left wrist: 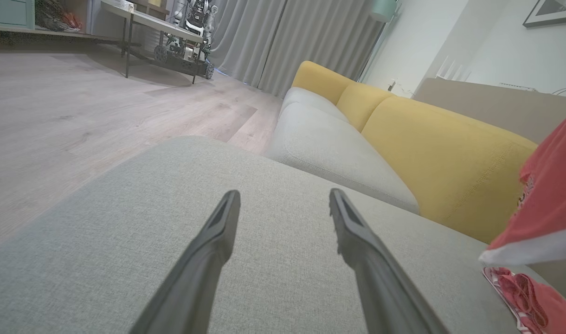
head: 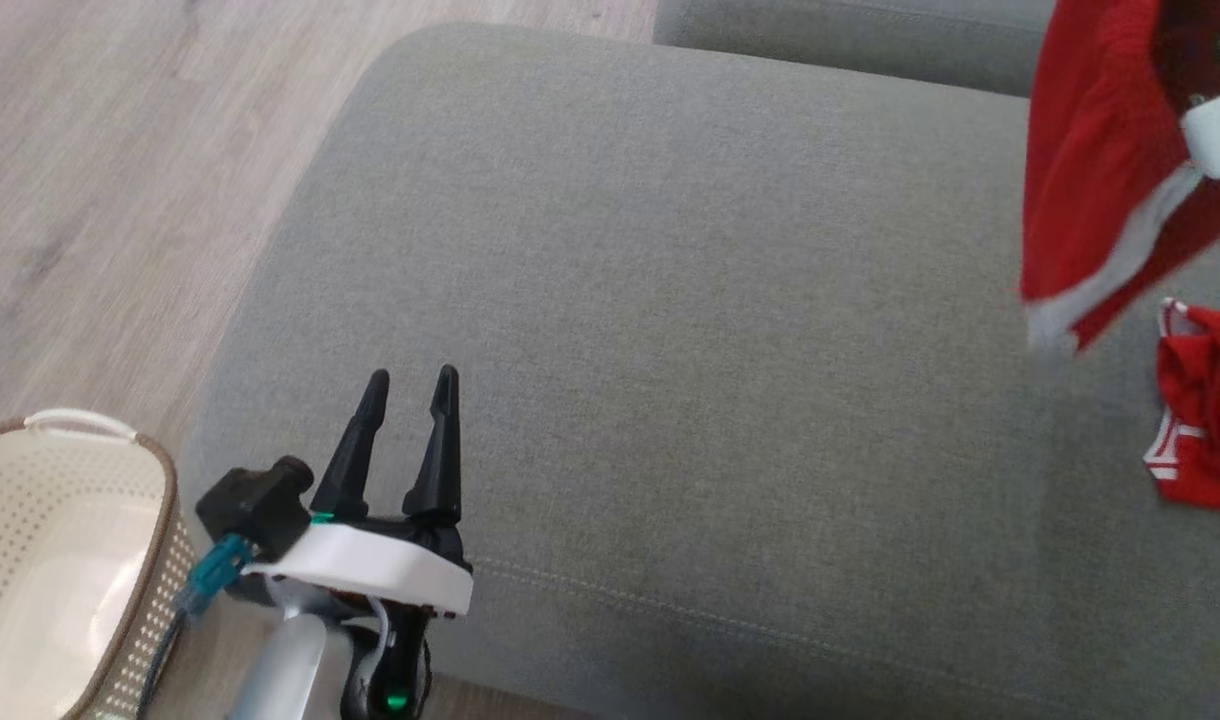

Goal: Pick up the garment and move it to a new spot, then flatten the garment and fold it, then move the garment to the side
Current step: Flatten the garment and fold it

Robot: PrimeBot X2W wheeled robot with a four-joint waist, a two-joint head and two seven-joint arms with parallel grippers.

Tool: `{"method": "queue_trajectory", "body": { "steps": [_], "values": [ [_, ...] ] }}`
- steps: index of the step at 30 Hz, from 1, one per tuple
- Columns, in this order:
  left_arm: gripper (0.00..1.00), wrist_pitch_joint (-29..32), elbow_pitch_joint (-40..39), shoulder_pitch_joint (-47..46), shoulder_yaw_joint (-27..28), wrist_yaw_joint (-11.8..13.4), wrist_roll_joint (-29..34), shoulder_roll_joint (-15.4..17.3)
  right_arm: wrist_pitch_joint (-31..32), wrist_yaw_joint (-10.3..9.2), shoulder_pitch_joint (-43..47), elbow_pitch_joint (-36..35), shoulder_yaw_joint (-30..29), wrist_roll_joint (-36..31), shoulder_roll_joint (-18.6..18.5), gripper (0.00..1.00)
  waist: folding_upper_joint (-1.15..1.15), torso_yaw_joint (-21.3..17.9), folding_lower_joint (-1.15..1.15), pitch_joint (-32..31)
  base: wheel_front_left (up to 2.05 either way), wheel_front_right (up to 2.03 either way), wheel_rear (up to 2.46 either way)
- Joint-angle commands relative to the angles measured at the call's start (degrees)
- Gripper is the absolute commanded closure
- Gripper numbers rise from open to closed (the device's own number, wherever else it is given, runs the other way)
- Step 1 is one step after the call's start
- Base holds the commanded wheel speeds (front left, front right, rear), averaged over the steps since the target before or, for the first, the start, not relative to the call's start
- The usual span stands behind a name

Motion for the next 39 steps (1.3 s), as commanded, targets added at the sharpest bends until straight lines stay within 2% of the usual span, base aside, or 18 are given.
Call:
{"method": "queue_trajectory", "body": {
  "steps": [1,4,9,10,15,21,22,23,29,31,35,39],
  "values": [
    [0.0,-0.3,-2.2,-1.6,1.3,-0.1,-0.2,0.4,1.4,-0.02,-2.3,-0.9,1.7,0.4,-0.9,1.0,0.0,0.7,0.0,0.7,0.0,0.0,0.0],
    [0.0,-0.3,-2.2,-2.1,0.1,-0.3,-0.7,0.4,3.1,-0.02,-3.9,3.0,5.5,1.4,-1.7,1.0,0.0,2.1,0.0,2.7,0.0,0.0,0.0],
    [0.0,-0.3,-1.4,-4.3,-2.6,-0.5,-1.2,0.4,2.4,-0.02,-10.2,19.7,13.2,1.4,0.1,1.0,0.0,5.2,0.0,7.8,0.0,0.0,0.0],
    [0.0,-0.3,-1.4,-4.3,-2.6,-0.5,-1.2,0.4,2.4,-0.02,-10.2,19.7,13.2,1.4,0.1,1.0,0.0,5.2,0.0,7.8,0.0,0.0,0.0],
    [0.0,-0.3,-1.3,-7.0,-6.6,-0.2,-2.9,0.4,-2.1,-0.02,-19.4,38.9,16.8,1.0,3.9,1.0,0.0,9.9,0.0,11.7,0.0,0.0,0.0],
    [0.0,-0.3,-1.5,-9.0,-10.1,1.0,-3.8,0.4,-8.6,-0.02,-29.5,56.3,19.4,-3.6,6.8,1.0,0.0,13.4,0.0,14.2,0.0,0.0,0.0],
    [0.0,-0.3,-1.8,-9.1,-10.1,1.3,-4.1,0.4,-9.6,-0.02,-30.9,58.4,19.2,-4.8,7.1,0.22,0.0,13.5,0.0,14.4,0.0,0.0,0.0],
    [0.0,-0.3,-2.1,-9.1,-10.2,1.6,-4.3,0.4,-9.9,-0.02,-32.0,60.7,18.4,-5.6,7.5,0.0,0.0,13.5,0.0,14.6,0.0,0.0,0.0],
    [0.0,-0.3,-1.9,-8.8,-10.0,2.1,-4.5,0.4,-13.5,-0.02,-34.1,69.7,15.3,-6.8,10.5,0.0,0.0,13.0,0.0,13.9,0.0,0.0,0.0],
    [0.0,-0.3,-1.5,-9.1,-8.9,1.9,-4.4,0.4,-15.4,-0.02,-33.6,72.5,14.7,-5.6,12.0,0.0,0.0,10.9,0.0,12.8,0.0,0.0,0.0],
    [0.0,-0.3,-2.1,-9.4,-6.3,1.9,-3.9,0.4,-18.4,-0.02,-31.8,73.4,14.3,-2.5,14.1,0.0,0.0,7.2,0.0,11.1,0.0,0.0,0.0],
    [0.0,-0.3,-2.3,-8.9,-3.7,1.7,-2.7,0.4,-19.6,-0.02,-27.6,70.5,14.5,1.7,15.3,0.0,0.0,2.6,0.0,8.4,0.0,0.0,0.0]
  ]
}}
